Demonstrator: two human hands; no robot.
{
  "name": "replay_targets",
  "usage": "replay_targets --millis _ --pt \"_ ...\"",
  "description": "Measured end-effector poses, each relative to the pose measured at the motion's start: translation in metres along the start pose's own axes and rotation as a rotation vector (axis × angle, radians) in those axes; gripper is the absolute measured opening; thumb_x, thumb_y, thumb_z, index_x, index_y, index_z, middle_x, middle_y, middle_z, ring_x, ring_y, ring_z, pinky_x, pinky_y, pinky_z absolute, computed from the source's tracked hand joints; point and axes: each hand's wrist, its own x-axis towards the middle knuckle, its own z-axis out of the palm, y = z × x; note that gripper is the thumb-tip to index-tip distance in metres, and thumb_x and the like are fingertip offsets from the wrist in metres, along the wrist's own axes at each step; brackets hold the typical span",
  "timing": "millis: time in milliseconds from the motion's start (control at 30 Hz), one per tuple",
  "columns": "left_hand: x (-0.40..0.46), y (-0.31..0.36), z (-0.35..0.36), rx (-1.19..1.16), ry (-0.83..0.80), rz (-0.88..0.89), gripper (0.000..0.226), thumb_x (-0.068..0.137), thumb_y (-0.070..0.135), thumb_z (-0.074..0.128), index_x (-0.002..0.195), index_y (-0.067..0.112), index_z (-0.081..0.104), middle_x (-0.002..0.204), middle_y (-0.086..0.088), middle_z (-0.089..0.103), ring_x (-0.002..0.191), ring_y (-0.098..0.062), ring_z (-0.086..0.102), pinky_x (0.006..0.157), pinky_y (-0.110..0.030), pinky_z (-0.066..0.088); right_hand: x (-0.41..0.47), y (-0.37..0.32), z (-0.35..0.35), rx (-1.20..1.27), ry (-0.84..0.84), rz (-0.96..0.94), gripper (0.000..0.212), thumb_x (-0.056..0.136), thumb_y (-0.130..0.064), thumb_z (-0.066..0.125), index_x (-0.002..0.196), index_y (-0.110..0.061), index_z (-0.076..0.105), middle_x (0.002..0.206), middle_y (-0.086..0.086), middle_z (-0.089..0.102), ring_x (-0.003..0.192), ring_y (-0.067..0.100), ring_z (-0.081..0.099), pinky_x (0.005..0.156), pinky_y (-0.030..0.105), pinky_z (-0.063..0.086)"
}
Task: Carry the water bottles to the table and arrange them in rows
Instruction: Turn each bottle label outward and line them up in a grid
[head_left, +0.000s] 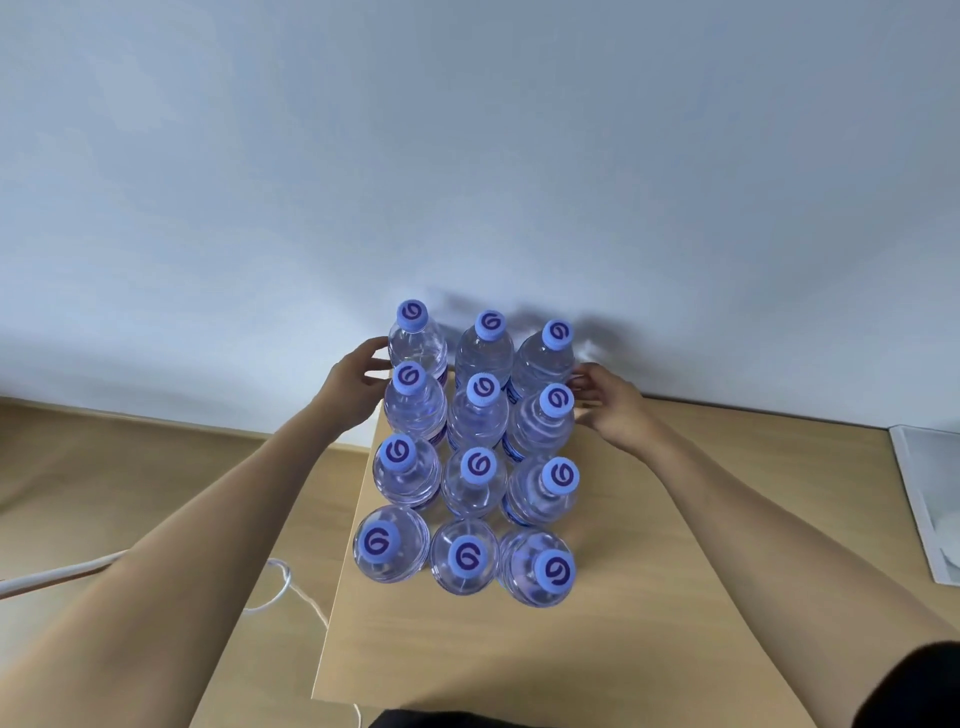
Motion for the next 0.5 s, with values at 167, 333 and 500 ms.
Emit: replay_targets --millis 167,333,500 --pt "0.008 -0.002 -0.002 0.061 -0.056 -0.010 0.054 0.088 -0.007 0.053 0.134 0.021 0.051 0.113 -0.008 0.065 0.079 -0.008 0.061 0.063 -0.017 0.045 0.006 -0.003 0.002 -0.030 -0.012 -0.059 0.042 0.085 0.014 0.060 0.123 -0.002 0.057 0.117 0.019 0.064 0.102 0.026 0.061 0.088 0.029 0.048" --pt "0.012 -0.005 0.002 0.094 -0.023 -0.022 0.051 0.087 -0.006 0.054 0.132 0.018 0.056 0.095 -0.003 0.073 0.060 0.006 0.057 0.053 -0.011 0.044 0.014 -0.006 0.004 -0.016 0.003 -0.086 0.037 0.084 0.018 0.059 0.117 0.002 0.061 0.109 0.019 0.068 0.096 0.026 0.064 0.088 0.028 0.051" --pt "0.012 -0.005 0.004 0.097 -0.017 -0.016 0.051 0.088 -0.007 0.055 0.134 0.015 0.056 0.097 -0.016 0.074 0.048 0.007 0.054 0.048 -0.007 0.041 0.015 -0.004 0.004 0.013 0.009 -0.091 0.038 0.084 0.020 0.057 0.118 0.004 0.061 0.109 0.020 0.069 0.093 0.023 0.064 0.085 0.024 0.053"
